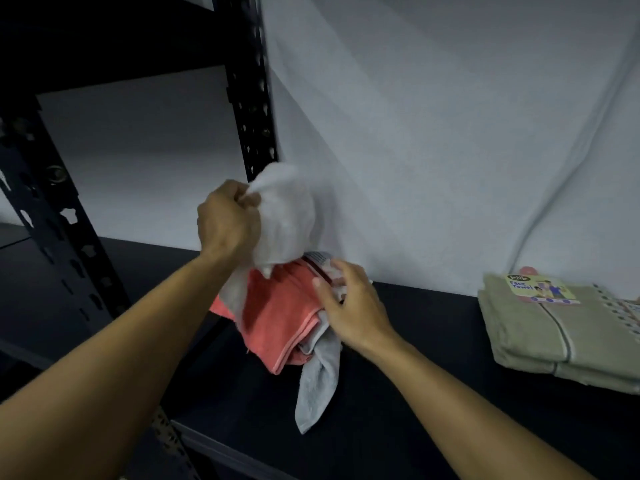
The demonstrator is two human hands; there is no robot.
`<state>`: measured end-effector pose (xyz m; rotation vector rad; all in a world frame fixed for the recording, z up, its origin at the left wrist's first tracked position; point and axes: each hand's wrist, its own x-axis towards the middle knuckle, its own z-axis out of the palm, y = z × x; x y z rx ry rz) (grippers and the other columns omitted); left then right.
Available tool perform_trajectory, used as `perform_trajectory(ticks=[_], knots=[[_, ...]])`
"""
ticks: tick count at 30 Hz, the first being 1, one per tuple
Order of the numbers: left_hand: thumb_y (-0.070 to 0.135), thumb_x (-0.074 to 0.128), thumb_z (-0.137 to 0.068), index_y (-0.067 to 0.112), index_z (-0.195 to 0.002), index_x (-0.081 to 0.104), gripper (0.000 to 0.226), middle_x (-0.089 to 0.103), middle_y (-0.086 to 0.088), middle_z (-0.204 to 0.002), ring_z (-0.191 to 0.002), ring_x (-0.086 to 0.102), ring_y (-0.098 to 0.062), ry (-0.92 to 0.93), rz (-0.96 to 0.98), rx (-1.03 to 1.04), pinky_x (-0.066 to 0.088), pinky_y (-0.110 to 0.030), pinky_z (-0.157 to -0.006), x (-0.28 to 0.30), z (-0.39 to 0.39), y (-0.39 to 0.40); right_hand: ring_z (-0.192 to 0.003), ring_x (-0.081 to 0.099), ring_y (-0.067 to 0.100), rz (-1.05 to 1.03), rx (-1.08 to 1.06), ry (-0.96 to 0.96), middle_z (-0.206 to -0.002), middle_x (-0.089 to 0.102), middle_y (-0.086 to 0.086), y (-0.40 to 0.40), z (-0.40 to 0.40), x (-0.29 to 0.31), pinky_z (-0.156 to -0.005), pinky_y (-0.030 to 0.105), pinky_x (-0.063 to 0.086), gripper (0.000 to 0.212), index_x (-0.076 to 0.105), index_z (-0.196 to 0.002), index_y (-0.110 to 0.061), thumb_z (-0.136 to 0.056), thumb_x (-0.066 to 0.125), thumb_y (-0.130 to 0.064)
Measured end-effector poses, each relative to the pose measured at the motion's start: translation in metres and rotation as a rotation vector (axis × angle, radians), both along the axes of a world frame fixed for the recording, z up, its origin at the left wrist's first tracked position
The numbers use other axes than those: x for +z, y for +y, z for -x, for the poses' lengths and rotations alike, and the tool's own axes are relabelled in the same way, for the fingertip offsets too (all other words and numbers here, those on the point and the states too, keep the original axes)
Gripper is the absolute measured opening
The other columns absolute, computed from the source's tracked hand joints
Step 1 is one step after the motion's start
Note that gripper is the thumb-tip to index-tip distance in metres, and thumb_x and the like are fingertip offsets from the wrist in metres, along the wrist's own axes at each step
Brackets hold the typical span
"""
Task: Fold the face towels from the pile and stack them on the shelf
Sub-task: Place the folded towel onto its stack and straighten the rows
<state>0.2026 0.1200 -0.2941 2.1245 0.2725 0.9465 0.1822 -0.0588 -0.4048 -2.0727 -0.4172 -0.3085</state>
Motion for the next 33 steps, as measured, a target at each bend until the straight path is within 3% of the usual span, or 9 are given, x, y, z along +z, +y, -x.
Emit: perform_trajectory(ticks=[4,8,12,15,19,21,23,26,33], knots=[[0.023,0.059,-0.097,0.019,-0.09,0.065,0.01,0.065,0.005,-0.083,-0.08,0.06,-0.016,-0.082,0.181,-0.18,0.052,-0.03,-0.071,0.03,0.008,-0.004,-0.105,0.055,0.005,-0.305,-0.103,0.097,-0.133,0.049,-0.007,-0.014,-0.005,0.034,-0.093,0.027,0.046,0.04,0.046,-0.136,-0.022,-0.101,0.042,-0.039],[0.019,0.06,-0.098,0.016,-0.086,0.066,0.014,0.065,0.003,-0.073,-0.062,0.058,-0.009,-0.025,0.294,-0.359,0.05,-0.023,-0.056,0.031,0.029,-0.022,-0.1,0.065,0.015,-0.626,-0.026,0.291,-0.112,0.067,-0.002,-0.034,-0.001,0.064,-0.09,0.037,0.054,0.029,0.057,-0.125,-0.024,-0.101,0.041,-0.024],[0.014,0.057,-0.098,0.01,-0.088,0.067,0.016,0.069,-0.003,-0.074,-0.064,0.065,-0.013,0.089,0.408,-0.47,0.055,-0.027,-0.056,0.015,0.051,-0.04,-0.087,0.066,0.011,-0.531,0.25,0.294,-0.101,0.072,-0.006,-0.065,0.026,0.069,-0.069,0.024,0.05,0.043,0.061,-0.121,-0.025,-0.089,0.05,0.003],[0.013,0.055,-0.099,0.004,-0.095,0.067,0.016,0.071,-0.014,-0.085,-0.073,0.067,-0.024,0.168,0.541,-0.51,0.06,-0.038,-0.065,-0.001,0.066,-0.058,-0.088,0.064,0.01,-0.476,0.374,0.272,-0.102,0.071,-0.006,-0.089,0.047,0.061,-0.069,0.022,0.048,0.05,0.061,-0.12,-0.026,-0.078,0.059,0.004],[0.013,0.055,-0.1,0.004,-0.096,0.066,0.015,0.074,-0.014,-0.087,-0.075,0.071,-0.027,0.238,0.752,-0.571,0.061,-0.04,-0.064,-0.02,0.081,-0.085,-0.107,0.061,0.002,-0.391,0.255,0.235,-0.117,0.066,-0.011,-0.114,0.068,0.05,-0.082,0.023,0.051,0.061,0.06,-0.12,-0.035,-0.063,0.073,-0.018],[0.012,0.054,-0.1,0.004,-0.094,0.065,0.015,0.074,-0.013,-0.085,-0.078,0.072,-0.029,0.257,0.832,-0.579,0.061,-0.043,-0.071,-0.029,0.086,-0.098,-0.111,0.06,0.006,-0.383,0.102,0.185,-0.119,0.065,-0.011,-0.126,0.08,0.043,-0.09,0.028,0.049,0.042,0.065,-0.109,-0.042,-0.071,0.077,-0.029],[0.01,0.052,-0.1,0.003,-0.095,0.065,0.015,0.075,-0.011,-0.083,-0.078,0.072,-0.028,0.258,0.875,-0.596,0.059,-0.043,-0.073,-0.037,0.093,-0.111,-0.104,0.063,0.015,-0.487,0.027,0.215,-0.106,0.071,-0.005,-0.137,0.099,0.041,-0.082,0.03,0.05,0.014,0.07,-0.1,-0.032,-0.092,0.062,-0.024],[0.004,0.048,-0.1,-0.002,-0.099,0.064,0.017,0.074,-0.012,-0.08,-0.074,0.073,-0.027,0.255,0.889,-0.622,0.058,-0.04,-0.067,-0.044,0.104,-0.131,-0.093,0.067,0.027,-0.605,0.142,0.357,-0.099,0.073,0.009,-0.149,0.127,0.039,-0.077,0.039,0.052,0.039,0.073,-0.101,-0.015,-0.101,0.04,-0.038],[-0.003,0.045,-0.092,0.002,-0.102,0.068,0.025,0.073,-0.02,-0.094,-0.084,0.072,-0.033,0.277,1.024,-0.716,0.058,-0.055,-0.081,-0.057,0.127,-0.162,-0.075,0.07,0.013,-0.391,-0.198,0.204,-0.079,0.073,-0.004,-0.169,0.135,0.05,-0.069,0.034,0.059,0.018,0.069,-0.079,-0.019,-0.093,0.061,-0.028]])
